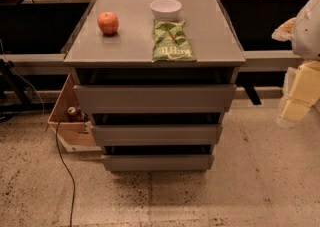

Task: Open bottom drawer

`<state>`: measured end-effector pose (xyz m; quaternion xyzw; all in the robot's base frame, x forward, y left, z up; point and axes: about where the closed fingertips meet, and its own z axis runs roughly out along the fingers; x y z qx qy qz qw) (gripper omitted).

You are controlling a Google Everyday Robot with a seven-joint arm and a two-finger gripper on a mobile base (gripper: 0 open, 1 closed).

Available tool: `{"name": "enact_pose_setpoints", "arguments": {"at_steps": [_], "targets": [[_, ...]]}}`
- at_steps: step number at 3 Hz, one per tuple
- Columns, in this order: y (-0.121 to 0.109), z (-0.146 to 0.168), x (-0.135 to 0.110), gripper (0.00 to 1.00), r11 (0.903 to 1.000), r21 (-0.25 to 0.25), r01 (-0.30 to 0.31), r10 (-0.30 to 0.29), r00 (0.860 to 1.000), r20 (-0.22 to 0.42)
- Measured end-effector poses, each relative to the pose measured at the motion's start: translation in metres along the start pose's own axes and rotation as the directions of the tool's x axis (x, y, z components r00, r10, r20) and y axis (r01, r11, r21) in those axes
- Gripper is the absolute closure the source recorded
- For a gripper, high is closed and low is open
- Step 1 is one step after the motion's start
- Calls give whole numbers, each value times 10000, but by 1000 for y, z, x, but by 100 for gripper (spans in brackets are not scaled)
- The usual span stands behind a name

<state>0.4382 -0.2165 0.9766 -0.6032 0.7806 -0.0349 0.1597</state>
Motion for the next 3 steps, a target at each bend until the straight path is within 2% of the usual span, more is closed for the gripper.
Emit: {"name": "enact_pose_setpoints", "arguments": {"at_steps": [1,2,3], "targets": [[0,0,0,0,10000,0,0,0,10000,0],[-4,18,1,0,9998,-3,180,-180,9996,233],[-1,64,1,0,9970,-431,648,-613,9951,781]]}}
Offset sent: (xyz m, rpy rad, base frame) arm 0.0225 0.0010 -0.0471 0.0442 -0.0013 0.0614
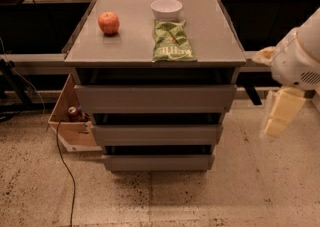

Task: Open bottom drawer

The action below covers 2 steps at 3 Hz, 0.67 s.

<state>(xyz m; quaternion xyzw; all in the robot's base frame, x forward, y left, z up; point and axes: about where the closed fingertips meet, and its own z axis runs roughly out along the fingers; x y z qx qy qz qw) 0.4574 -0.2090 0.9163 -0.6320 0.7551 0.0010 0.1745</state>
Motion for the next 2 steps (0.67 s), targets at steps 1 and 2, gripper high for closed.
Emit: {"name": "enact_pose_setpoints", "arguments": {"at_steps": [1,2], "targets": [[6,63,5,0,9948,-608,814,-773,9947,676],[17,120,11,0,9818,-1092,1551,-1421,9827,1185]]}}
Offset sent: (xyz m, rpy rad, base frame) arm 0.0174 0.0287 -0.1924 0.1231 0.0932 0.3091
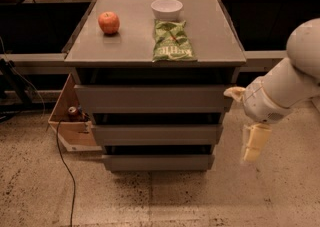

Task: Open bottom drawer

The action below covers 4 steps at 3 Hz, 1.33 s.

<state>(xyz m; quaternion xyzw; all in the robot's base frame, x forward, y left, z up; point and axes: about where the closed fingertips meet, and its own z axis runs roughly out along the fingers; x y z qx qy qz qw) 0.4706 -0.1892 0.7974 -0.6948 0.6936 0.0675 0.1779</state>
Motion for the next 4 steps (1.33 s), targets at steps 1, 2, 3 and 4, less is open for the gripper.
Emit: {"name": "enact_pose_setpoints", "arguments": {"at_steps": [1,2,3,4], "targets": [[6,51,8,0,9982,-417,436,-421,9984,367],[6,51,8,0,9982,-417,436,-421,9984,367],[2,69,10,0,9995,-239,182,-166,9978,642],[-11,117,20,0,9999,-71,-77,84,9946,1037]]}}
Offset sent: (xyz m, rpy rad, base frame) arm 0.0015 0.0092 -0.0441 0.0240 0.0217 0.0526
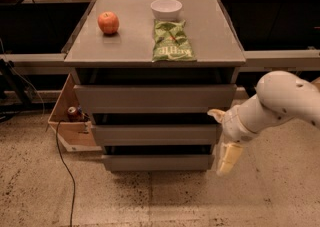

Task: Open bottom drawer

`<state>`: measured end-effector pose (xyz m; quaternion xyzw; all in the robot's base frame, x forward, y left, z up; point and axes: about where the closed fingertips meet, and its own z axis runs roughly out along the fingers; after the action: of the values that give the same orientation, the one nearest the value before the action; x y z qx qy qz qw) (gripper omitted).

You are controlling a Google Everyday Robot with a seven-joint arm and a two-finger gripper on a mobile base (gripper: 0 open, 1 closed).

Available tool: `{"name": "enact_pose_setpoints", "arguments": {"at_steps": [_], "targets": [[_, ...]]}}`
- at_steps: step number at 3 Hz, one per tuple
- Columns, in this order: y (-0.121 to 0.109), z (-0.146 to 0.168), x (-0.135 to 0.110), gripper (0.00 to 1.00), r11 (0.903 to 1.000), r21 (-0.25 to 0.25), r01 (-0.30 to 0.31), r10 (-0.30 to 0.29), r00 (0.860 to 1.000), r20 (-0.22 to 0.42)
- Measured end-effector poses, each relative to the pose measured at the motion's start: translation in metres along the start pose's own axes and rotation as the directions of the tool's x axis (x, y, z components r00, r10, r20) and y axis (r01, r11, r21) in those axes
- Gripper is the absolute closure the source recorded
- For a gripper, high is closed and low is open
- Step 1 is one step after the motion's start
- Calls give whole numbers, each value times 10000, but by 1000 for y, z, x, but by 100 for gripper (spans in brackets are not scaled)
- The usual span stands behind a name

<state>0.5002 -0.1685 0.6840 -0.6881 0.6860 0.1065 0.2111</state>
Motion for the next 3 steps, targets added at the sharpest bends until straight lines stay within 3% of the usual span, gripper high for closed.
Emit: {"name": "enact_pose_setpoints", "arguments": {"at_steps": [1,3], "targets": [[-20,47,20,0,9994,335,13,-29,9988,484],[-38,139,63,0,9996,-33,296,-291,9943,1030]]}}
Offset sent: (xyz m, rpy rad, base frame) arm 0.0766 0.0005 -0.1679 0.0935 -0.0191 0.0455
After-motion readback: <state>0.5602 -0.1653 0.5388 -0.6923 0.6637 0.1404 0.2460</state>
